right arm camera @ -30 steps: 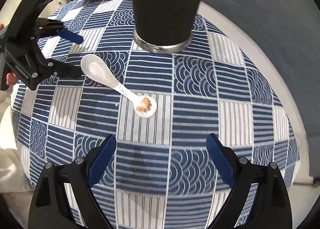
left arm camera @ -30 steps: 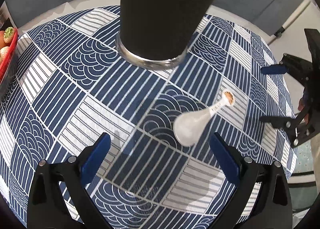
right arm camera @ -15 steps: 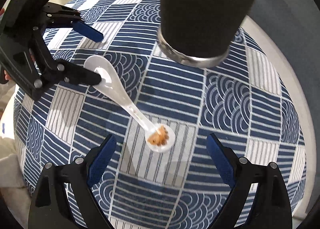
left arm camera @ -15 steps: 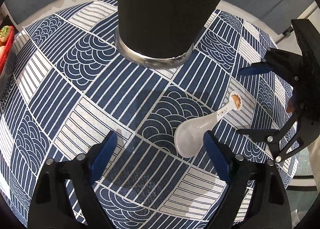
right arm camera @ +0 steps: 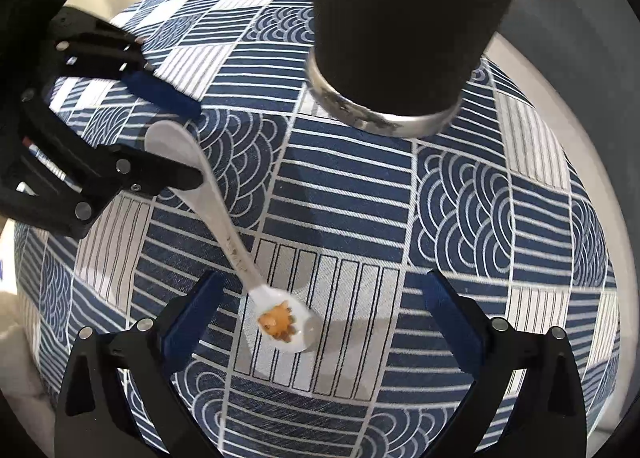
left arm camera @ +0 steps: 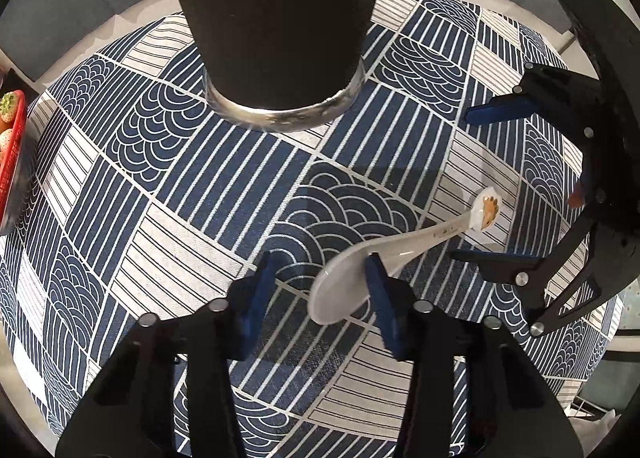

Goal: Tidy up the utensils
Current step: 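Close the left gripper on the spoon handle while the right gripper grasps its bowl, then lift the ceramic spoon with both grippers and carry it above the black cup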

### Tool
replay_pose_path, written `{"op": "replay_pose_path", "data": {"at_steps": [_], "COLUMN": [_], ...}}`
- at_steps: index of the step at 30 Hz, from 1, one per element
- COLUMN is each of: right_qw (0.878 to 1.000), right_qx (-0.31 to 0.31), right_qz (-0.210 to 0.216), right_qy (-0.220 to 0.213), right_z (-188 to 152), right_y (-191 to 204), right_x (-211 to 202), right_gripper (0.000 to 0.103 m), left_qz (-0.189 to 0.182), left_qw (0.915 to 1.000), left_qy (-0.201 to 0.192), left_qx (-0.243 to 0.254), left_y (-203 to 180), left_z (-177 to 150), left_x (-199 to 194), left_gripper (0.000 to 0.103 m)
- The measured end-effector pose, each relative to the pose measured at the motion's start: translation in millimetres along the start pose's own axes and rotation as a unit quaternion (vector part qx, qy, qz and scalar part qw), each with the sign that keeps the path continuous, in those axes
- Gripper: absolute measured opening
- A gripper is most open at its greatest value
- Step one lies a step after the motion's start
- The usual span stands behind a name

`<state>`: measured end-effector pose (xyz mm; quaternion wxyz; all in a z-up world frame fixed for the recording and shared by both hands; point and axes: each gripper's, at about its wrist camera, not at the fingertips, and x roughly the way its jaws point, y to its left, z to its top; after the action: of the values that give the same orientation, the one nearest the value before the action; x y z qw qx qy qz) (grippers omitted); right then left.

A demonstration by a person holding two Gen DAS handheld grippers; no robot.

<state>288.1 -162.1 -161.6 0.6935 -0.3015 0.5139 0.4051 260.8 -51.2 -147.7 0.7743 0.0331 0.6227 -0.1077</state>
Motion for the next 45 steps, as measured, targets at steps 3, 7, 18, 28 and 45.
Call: {"op": "replay_pose_path", "data": {"at_steps": [3,7,18,28,45], "right_qw": [1.0,0.999,0.999,0.999,0.995], "right_qx": [0.004,-0.023,-0.04,-0.033,-0.055], "right_qz": [0.009,0.001,0.013,0.009,-0.079], "right_qy": [-0.018,-0.022,-0.007,-0.009,-0.024], "right_z": [-3.1,-5.3,-16.5,-29.2,7.0], "right_y": [6.3,26.8,40.1,47.2,71.5], "right_x": [-6.9,-12.7,-27.5,-68.3,-149.5], "right_gripper": [0.069,0.033,0.019,0.011,0.008], "left_qz": [-0.022,-0.035,-0.064,-0.052,-0.022], "left_qw": [0.9997,0.9991,0.9974,0.9973,0.9893], "left_qy": [0.004,0.003,-0.01,-0.042,-0.114], "left_qx": [-0.007,-0.022,-0.031,0.031,0.088], "left_y": [-0.4,2.6,8.1,-7.8,1.6], "left_z": [0.8,-2.0,-14.7,-20.4,-18.1], "left_x": [-0.4,-1.8,-18.6,-57.7,-145.4], "left_gripper": [0.026,0.022,0.022,0.022,0.019]}}
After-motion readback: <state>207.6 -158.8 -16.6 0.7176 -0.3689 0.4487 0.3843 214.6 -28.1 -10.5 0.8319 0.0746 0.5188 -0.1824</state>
